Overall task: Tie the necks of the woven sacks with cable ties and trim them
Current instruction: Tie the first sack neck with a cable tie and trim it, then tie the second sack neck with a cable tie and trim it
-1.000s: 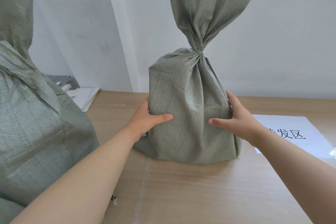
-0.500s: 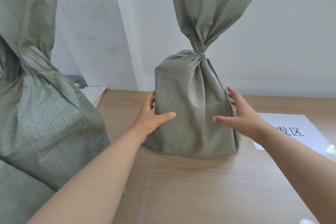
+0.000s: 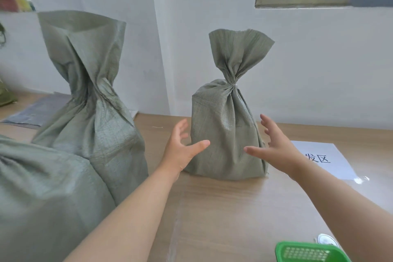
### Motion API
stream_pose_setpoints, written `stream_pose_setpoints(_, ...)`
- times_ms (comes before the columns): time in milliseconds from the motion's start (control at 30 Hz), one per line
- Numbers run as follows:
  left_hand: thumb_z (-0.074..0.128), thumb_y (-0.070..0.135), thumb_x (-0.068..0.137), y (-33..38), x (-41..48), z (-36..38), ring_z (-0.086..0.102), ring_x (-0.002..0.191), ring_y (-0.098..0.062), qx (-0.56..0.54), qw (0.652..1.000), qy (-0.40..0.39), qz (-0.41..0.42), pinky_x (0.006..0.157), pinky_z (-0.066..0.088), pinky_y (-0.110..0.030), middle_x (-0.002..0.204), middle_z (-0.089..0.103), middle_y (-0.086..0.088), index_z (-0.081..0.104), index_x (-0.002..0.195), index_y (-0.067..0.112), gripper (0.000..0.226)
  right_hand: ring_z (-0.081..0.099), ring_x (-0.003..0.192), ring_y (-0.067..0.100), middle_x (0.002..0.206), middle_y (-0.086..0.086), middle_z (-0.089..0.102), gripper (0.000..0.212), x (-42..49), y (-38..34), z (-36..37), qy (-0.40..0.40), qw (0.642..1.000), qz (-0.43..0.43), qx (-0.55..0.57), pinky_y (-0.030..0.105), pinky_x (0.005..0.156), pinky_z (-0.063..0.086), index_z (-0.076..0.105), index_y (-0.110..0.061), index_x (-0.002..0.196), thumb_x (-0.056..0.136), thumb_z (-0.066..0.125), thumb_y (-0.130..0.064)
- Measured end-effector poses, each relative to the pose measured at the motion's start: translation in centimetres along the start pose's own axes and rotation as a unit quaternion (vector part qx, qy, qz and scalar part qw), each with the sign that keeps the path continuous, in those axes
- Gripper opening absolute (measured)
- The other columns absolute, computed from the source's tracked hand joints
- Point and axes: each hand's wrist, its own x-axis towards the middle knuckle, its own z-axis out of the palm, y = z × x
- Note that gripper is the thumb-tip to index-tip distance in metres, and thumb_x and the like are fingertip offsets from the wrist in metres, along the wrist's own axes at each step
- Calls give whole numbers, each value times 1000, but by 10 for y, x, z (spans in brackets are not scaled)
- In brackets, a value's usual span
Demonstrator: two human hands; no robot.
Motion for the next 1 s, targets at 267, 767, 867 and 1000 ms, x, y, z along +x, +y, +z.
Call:
stream_pose_setpoints(267,84,46,58,52,-99,-15,50,131,-8,-56,998,-14,10,116,38,-43,143,52,12,41,147,31,100,33,140,6,153,-15,36,94,-95,-70,-1,8,999,-17,28,44,115,36,26,-37,152,78,82,-24)
stream_pose_setpoints(767,76,46,61,95,-289,-100,61,117,-8,-90,993,-48,55,102,49,-33,127,66,11,56,123,42,66,51,117,-2,124,-21,55,63,-292,-164,44,104,991,-52,62,28,90,50,47,-42,137,84,73,-19)
stream_pose_setpoints(867,77,46,60,98,-317,-119,62,113,-13,-103,993,-37,49,91,50,-32,124,67,8,56,124,41,67,53,114,0,122,-17,56,61,-317,-174,49,102,991,-66,62,24,87,48,49,-40,134,83,75,-18)
stream_pose_setpoints(1000,78,42,59,104,-336,-133,63,103,-12,-123,991,-31,53,94,50,-29,122,68,1,57,125,34,70,53,114,3,122,-14,56,61,-332,-182,52,86,991,-81,65,28,90,48,51,-38,132,81,78,-18)
